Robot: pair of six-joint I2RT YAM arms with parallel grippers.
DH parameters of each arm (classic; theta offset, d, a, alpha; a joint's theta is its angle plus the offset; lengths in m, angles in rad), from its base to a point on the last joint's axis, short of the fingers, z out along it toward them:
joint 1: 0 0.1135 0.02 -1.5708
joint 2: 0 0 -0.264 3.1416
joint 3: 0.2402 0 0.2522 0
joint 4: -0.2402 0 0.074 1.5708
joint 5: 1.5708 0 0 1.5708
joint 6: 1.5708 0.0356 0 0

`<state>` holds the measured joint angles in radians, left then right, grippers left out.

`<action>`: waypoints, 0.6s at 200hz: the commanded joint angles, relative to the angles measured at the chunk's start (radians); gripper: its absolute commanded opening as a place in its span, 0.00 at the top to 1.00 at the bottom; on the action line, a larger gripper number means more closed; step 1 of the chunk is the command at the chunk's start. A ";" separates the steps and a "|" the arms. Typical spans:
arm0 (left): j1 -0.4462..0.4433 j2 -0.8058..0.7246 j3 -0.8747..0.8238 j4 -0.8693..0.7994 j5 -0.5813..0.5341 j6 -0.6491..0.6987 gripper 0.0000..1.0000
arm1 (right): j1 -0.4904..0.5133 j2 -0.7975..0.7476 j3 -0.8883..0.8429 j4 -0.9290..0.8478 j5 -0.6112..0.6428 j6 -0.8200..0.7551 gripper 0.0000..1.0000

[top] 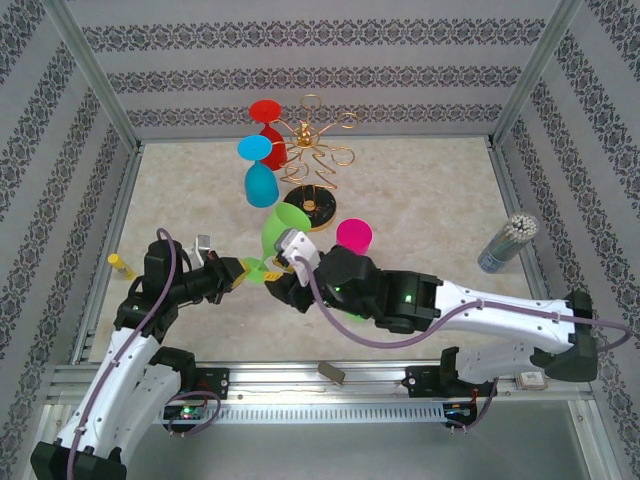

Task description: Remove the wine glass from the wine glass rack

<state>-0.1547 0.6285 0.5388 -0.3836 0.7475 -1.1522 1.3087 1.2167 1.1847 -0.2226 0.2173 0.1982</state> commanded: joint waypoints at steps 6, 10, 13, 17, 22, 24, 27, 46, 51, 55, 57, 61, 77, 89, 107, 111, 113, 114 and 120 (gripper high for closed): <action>0.010 -0.023 -0.042 0.124 -0.007 0.031 1.00 | -0.055 -0.055 0.034 -0.064 -0.108 0.094 0.64; 0.010 -0.025 -0.049 0.135 -0.007 0.031 1.00 | -0.067 -0.061 0.035 -0.067 -0.120 0.104 0.62; 0.010 -0.027 -0.053 0.141 -0.007 0.030 1.00 | -0.077 -0.065 0.033 -0.070 -0.128 0.111 0.61; 0.011 -0.028 -0.058 0.149 -0.007 0.030 1.00 | -0.092 -0.071 0.035 -0.075 -0.149 0.122 0.60; 0.010 -0.031 -0.065 0.161 -0.006 0.027 1.00 | -0.117 -0.077 0.039 -0.085 -0.180 0.138 0.59; 0.010 -0.032 -0.068 0.168 -0.005 0.027 1.00 | -0.121 -0.077 0.039 -0.088 -0.185 0.140 0.59; 0.010 -0.033 -0.073 0.177 -0.005 0.025 1.00 | -0.136 -0.080 0.041 -0.093 -0.203 0.151 0.59; 0.010 -0.039 -0.098 0.226 -0.001 0.022 1.00 | -0.212 -0.086 0.051 -0.117 -0.296 0.190 0.57; 0.010 -0.041 -0.103 0.233 -0.002 0.023 1.00 | -0.226 -0.086 0.053 -0.122 -0.309 0.194 0.56; 0.010 -0.042 -0.107 0.240 -0.004 0.025 1.00 | -0.237 -0.086 0.055 -0.125 -0.323 0.196 0.55; 0.010 -0.044 -0.110 0.244 -0.004 0.026 1.00 | -0.243 -0.085 0.057 -0.127 -0.329 0.198 0.54; 0.010 -0.046 -0.114 0.253 -0.006 0.026 1.00 | -0.253 -0.085 0.060 -0.132 -0.340 0.199 0.54; 0.011 -0.053 -0.140 0.301 -0.006 0.016 1.00 | -0.292 -0.074 0.075 -0.151 -0.373 0.195 0.51; 0.011 -0.058 -0.158 0.333 -0.006 0.008 1.00 | -0.319 -0.060 0.090 -0.164 -0.402 0.192 0.50; 0.011 -0.068 -0.179 0.365 -0.004 0.005 1.00 | -0.351 -0.032 0.115 -0.179 -0.431 0.185 0.48; 0.010 -0.070 -0.183 0.371 0.000 0.004 1.00 | -0.356 -0.025 0.119 -0.179 -0.441 0.182 0.48; 0.010 -0.071 -0.185 0.375 0.002 0.004 1.00 | -0.359 -0.022 0.121 -0.179 -0.444 0.181 0.48; 0.010 -0.071 -0.186 0.376 0.002 0.004 1.00 | -0.361 -0.019 0.122 -0.179 -0.445 0.179 0.48; 0.011 -0.075 -0.190 0.379 0.003 0.005 1.00 | -0.368 -0.009 0.130 -0.181 -0.454 0.174 0.47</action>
<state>-0.1547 0.5755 0.3676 -0.1219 0.7475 -1.1530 0.9672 1.1721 1.2663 -0.3801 -0.1513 0.3717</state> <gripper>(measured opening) 0.059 0.520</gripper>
